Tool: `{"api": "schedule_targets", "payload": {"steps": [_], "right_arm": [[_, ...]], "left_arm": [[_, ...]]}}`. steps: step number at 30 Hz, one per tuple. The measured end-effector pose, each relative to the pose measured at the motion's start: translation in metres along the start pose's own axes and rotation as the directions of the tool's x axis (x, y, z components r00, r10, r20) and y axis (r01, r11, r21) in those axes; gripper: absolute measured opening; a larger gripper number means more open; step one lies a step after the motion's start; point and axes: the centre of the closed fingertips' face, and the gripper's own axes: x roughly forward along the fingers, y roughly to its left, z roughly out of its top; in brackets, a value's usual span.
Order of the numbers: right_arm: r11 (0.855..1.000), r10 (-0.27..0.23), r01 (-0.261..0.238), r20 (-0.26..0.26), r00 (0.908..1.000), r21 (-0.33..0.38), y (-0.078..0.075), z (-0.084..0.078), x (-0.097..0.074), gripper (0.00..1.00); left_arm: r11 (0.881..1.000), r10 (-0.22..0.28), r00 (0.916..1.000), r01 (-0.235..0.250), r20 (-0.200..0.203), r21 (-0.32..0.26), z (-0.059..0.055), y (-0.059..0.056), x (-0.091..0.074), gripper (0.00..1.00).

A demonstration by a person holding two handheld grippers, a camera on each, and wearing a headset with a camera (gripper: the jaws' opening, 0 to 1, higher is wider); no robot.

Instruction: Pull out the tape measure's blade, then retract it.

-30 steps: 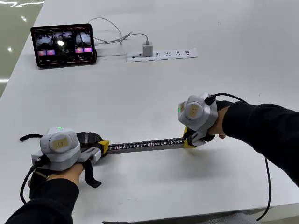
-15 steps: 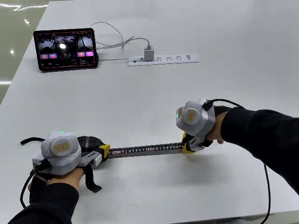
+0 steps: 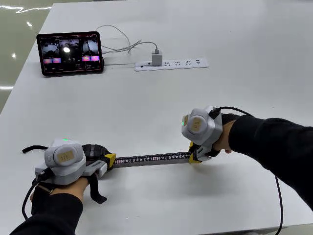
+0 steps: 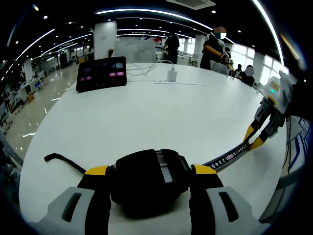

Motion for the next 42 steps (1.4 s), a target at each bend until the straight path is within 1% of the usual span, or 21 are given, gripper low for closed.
{"api": "schedule_targets", "payload": {"steps": [3, 23, 29, 42], "right_arm": [[1.0, 0.007, -0.008, 0.012, 0.9999, 0.02, -0.001, 0.001, 0.0, 0.09], [1.0, 0.007, -0.008, 0.02, 0.9998, 0.016, 0.002, 0.01, 0.003, 0.09], [1.0, 0.005, -0.005, 0.015, 0.9999, 0.009, 0.003, 0.012, 0.005, 0.09], [1.0, 0.01, -0.01, 0.024, 0.9997, 0.021, 0.003, 0.017, 0.006, 0.09]], "left_arm": [[1.0, 0.0, 1.0, 0.0, -0.001, 0.0, 0.0, 0.0, 0.0, 0.6], [1.0, -0.001, 1.0, 0.001, -0.004, 0.001, 0.0, -0.001, 0.0, 0.6], [1.0, -0.001, 1.0, 0.001, -0.004, 0.001, 0.0, -0.002, -0.002, 0.6], [1.0, -0.001, 1.0, 0.001, -0.005, -0.001, 0.0, -0.003, -0.003, 0.6]]}}
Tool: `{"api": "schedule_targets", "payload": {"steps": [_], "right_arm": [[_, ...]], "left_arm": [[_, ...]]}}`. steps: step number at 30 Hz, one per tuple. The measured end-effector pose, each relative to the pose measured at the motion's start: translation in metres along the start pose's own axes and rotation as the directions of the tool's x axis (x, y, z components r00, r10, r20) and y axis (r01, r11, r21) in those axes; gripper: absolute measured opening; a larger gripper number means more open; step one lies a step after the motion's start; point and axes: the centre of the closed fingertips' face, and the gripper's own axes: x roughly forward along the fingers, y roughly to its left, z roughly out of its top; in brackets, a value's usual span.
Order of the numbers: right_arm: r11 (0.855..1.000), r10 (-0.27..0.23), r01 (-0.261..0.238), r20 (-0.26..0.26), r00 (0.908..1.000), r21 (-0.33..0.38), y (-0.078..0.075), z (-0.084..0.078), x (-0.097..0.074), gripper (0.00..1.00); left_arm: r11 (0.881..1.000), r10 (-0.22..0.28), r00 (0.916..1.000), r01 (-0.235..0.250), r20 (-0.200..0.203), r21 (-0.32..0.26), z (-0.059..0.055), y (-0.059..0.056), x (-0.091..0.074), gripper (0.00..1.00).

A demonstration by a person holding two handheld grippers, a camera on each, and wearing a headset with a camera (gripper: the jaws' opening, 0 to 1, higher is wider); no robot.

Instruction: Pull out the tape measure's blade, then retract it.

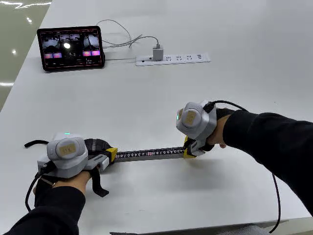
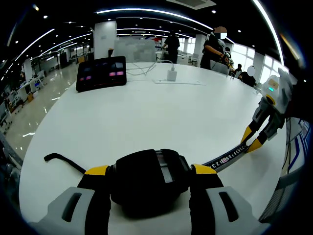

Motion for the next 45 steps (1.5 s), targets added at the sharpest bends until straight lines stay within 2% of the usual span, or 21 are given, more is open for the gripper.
{"api": "schedule_targets", "payload": {"steps": [20, 23, 39, 45], "right_arm": [[1.0, 0.0, 0.0, 0.003, 1.0, -0.009, 0.003, 0.007, 0.003, 0.09], [1.0, 0.001, -0.001, 0.0, 1.0, 0.008, 0.002, 0.008, 0.003, 0.09], [1.0, 0.004, -0.004, 0.01, 0.9999, -0.015, 0.004, 0.015, 0.005, 0.09], [0.999, 0.003, -0.002, 0.015, 0.9999, -0.044, 0.005, 0.018, 0.006, 0.09]], "left_arm": [[1.0, -0.002, 1.0, 0.002, -0.005, -0.002, 0.0, -0.001, -0.001, 0.6], [1.0, -0.003, 1.0, 0.003, -0.006, -0.003, 0.0, -0.001, 0.0, 0.6], [1.0, -0.003, 1.0, 0.003, -0.004, -0.003, 0.0, 0.0, 0.001, 0.6], [1.0, -0.006, 0.9999, 0.006, -0.011, -0.004, -0.001, 0.001, 0.002, 0.6]]}}
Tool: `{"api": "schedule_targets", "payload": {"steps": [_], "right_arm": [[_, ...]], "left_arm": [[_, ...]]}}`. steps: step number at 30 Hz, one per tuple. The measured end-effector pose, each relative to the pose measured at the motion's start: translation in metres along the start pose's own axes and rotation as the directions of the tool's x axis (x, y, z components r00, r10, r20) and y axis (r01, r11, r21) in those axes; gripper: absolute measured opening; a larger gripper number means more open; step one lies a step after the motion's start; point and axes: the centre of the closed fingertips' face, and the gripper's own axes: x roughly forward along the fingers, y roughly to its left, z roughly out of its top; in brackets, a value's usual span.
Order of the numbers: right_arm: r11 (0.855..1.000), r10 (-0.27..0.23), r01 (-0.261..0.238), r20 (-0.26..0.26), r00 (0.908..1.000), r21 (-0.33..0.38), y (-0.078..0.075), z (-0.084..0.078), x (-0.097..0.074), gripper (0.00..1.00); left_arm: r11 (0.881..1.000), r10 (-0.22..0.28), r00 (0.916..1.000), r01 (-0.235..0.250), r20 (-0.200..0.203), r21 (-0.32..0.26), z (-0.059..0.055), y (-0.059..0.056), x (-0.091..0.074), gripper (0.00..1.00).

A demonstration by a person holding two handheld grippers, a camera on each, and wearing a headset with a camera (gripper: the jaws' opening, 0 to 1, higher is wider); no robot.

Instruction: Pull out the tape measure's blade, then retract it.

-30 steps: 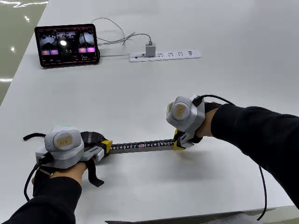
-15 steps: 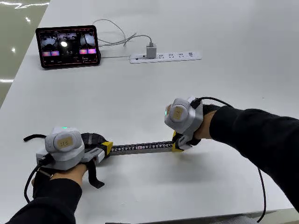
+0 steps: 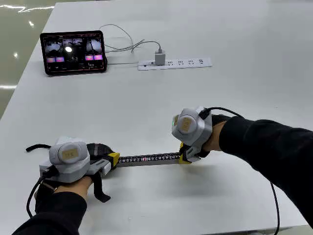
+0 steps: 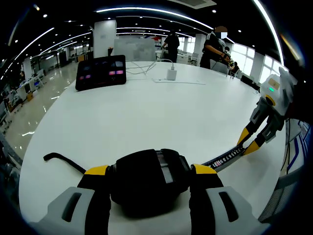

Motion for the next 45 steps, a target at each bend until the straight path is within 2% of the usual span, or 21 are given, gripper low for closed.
{"api": "schedule_targets", "payload": {"steps": [12, 45], "right_arm": [[0.998, 0.005, -0.003, 0.03, 0.9995, -0.069, 0.0, 0.008, 0.004, 0.09], [0.996, 0.015, -0.011, 0.048, 0.9987, -0.084, -0.001, 0.024, 0.012, 0.09]], "left_arm": [[1.0, 0.001, 1.0, -0.001, 0.001, -0.001, 0.001, 0.001, 0.001, 0.6], [1.0, 0.001, 1.0, -0.001, 0.0, -0.002, -0.001, 0.001, 0.001, 0.6]]}}
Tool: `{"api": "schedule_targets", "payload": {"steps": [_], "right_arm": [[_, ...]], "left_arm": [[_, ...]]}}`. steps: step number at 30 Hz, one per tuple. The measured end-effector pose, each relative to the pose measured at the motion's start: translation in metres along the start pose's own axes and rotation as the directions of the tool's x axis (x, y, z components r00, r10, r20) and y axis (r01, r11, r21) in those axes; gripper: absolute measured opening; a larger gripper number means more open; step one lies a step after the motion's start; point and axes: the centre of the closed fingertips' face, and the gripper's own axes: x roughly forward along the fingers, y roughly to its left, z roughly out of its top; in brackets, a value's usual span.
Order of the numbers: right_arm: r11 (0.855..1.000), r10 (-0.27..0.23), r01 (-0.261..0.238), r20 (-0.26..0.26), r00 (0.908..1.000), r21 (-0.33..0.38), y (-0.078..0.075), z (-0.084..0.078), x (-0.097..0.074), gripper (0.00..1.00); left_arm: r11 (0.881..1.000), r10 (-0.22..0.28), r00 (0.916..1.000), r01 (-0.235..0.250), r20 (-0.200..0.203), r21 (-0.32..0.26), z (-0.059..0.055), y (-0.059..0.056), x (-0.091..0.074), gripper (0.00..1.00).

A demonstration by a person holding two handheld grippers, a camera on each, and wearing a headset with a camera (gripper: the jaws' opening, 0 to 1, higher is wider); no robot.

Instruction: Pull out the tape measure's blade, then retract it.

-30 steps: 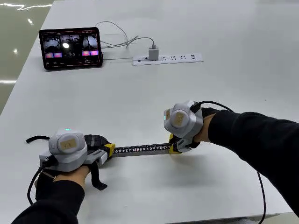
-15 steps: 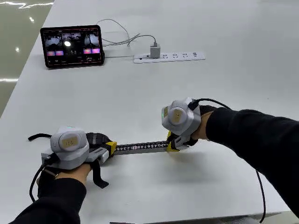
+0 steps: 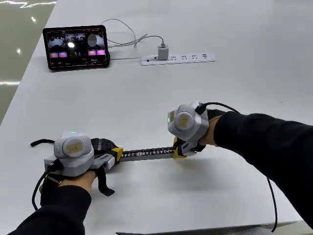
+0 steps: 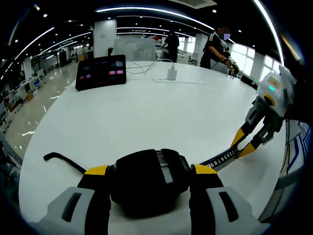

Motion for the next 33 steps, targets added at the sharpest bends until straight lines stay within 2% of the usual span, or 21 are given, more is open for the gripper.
{"api": "schedule_targets", "payload": {"steps": [13, 33], "right_arm": [[0.999, 0.008, -0.008, 0.003, 1.0, -0.031, 0.001, 0.004, 0.001, 0.09], [1.0, 0.006, -0.005, 0.009, 0.9999, -0.017, 0.0, 0.012, 0.004, 0.09]], "left_arm": [[1.0, -0.001, 1.0, 0.001, 0.002, 0.0, 0.001, 0.0, -0.001, 0.6], [1.0, -0.008, 1.0, 0.008, -0.001, 0.003, 0.001, 0.0, -0.001, 0.6]]}}
